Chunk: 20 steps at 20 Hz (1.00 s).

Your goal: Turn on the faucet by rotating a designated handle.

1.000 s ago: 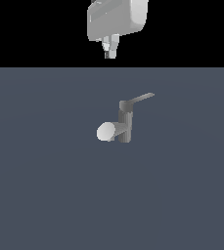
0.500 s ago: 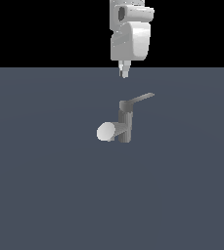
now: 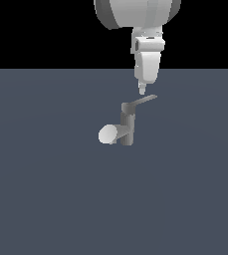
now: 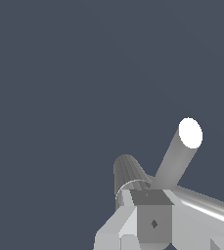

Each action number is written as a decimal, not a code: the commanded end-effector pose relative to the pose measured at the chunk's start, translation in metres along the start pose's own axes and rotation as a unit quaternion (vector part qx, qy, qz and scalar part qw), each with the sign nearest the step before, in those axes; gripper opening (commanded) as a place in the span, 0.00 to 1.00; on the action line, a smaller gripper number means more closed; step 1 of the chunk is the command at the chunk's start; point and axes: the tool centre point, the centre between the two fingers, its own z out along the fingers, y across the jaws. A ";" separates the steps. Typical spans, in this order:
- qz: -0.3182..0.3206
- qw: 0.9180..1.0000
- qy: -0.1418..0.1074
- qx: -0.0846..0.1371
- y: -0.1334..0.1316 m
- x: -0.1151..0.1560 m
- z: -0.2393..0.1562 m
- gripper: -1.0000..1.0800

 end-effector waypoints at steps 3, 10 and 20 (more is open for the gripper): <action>0.054 0.999 0.000 0.000 -0.009 0.023 0.018 0.00; 0.099 0.995 -0.001 -0.001 -0.015 0.043 0.032 0.00; 0.103 0.995 -0.001 -0.001 -0.007 0.044 0.034 0.00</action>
